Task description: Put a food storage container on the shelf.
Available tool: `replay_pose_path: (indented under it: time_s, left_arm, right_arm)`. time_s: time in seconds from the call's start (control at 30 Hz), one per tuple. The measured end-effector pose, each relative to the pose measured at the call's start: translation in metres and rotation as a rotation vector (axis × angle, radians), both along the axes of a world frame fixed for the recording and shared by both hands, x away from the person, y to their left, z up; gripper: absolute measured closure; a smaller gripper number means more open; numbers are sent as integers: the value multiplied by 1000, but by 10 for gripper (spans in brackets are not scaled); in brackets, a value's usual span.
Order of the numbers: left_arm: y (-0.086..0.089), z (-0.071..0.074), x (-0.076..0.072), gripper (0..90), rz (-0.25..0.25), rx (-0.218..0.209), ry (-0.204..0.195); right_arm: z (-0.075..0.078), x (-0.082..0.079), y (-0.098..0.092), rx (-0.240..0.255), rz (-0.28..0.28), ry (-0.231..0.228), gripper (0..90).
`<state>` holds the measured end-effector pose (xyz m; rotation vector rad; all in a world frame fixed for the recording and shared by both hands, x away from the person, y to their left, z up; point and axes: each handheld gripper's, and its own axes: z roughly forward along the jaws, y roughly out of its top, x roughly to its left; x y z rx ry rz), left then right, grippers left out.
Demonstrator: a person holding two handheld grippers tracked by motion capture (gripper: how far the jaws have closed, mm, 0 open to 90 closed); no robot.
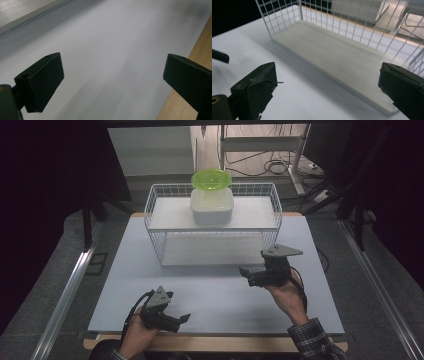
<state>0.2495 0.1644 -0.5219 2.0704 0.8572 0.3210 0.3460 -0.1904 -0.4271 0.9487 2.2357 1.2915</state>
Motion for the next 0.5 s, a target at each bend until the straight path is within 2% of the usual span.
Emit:
replay_pose_path:
  time_s: [0.13,0.37,0.5]
  left_arm:
    - [0,0,0,29,2,0,1]
    - [-3,0,0,30,15,22,10]
    - [-4,-1,-1,29,20,31,11]
  right_arm:
    - [-16,-7,-5,-13,-4,28,22]
    - [-40,-23,-15,-44,-27,26,23]
    - [-55,-30,-21,-80,-30,42,23]
